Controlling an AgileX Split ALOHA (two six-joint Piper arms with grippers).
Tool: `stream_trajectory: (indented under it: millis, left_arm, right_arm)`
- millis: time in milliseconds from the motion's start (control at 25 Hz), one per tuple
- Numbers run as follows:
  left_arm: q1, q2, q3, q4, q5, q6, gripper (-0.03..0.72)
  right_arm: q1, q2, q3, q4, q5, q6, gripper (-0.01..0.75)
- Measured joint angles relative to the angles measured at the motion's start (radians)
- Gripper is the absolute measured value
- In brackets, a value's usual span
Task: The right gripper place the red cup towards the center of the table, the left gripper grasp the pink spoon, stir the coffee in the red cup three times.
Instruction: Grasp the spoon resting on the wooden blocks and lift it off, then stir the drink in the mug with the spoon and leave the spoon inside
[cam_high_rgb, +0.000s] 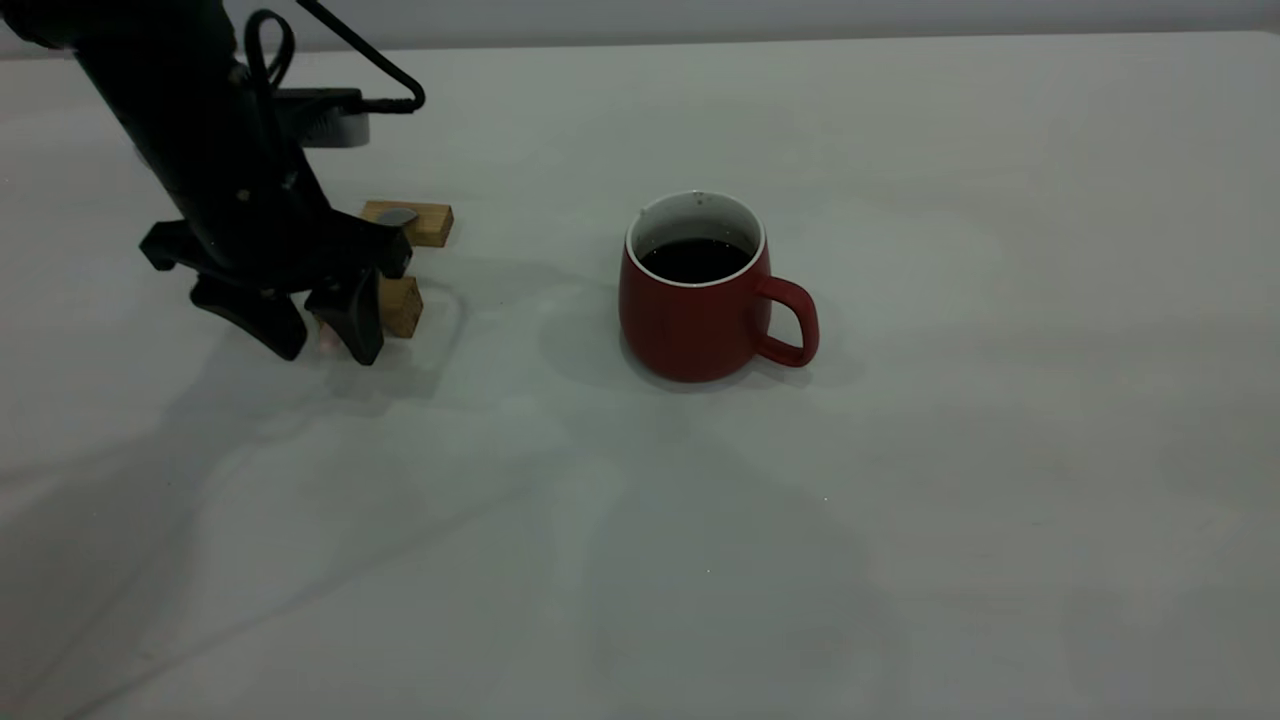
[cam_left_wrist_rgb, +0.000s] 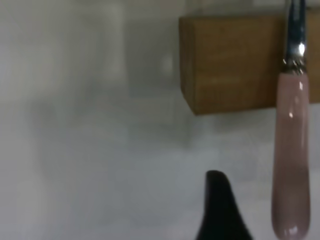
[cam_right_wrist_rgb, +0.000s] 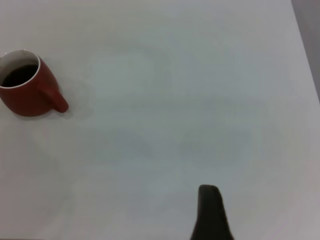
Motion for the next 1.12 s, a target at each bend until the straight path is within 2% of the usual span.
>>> stream_trajectory:
  millis: [120,240,280,400,520,600,760,800,1000,1120]
  left_arm:
    - [0.000,0.012,-0.009,-0.015,0.006,0.001,0.390]
    - [0.000,0.010,-0.036,-0.017,0.045,0.000,0.180]
    - [0.000,0.008,-0.050,-0.018,0.075,0.002,0.160]
    - [0.000,-0.016,-0.125,-0.018,0.194,0.000,0.165]
    - [0.000,-0.071,-0.235,-0.065,0.392,-0.058,0.165]
    - [0.000,-0.099,-0.315,-0.131,0.517,-0.128,0.165]
    - [0.000,-0.127,-0.448,-0.349,0.761,-0.386,0.165]
    - [0.000,-0.128,-0.474,-0.416,0.788,-0.456,0.165]
    - [-0.005,-0.124,-0.510,-0.744,0.788,-0.717,0.165]
    - [-0.013,-0.104,-0.511,-0.879,0.788,-0.829,0.165]
  right_arm:
    - [0.000,0.000,0.000,0.000,0.000,0.000,0.592]
    - [0.000,0.000,0.000,0.000,0.000,0.000,0.592]
    - [0.000,0.000,0.000,0.000,0.000,0.000,0.592]
    - [0.000,0.000,0.000,0.000,0.000,0.000,0.592]
    - [0.000,0.000,0.000,0.000,0.000,0.000,0.592]
    - [0.000,0.000,0.000,0.000,0.000,0.000,0.592]
    - [0.000,0.000,0.000,0.000,0.000,0.000,0.592]
    - [0.000,0.000,0.000,0.000,0.000,0.000,0.592]
    - [0.000,0.000,0.000,0.000,0.000,0.000,0.592]
    - [0.000,0.000,0.000,0.000,0.000,0.000,0.592]
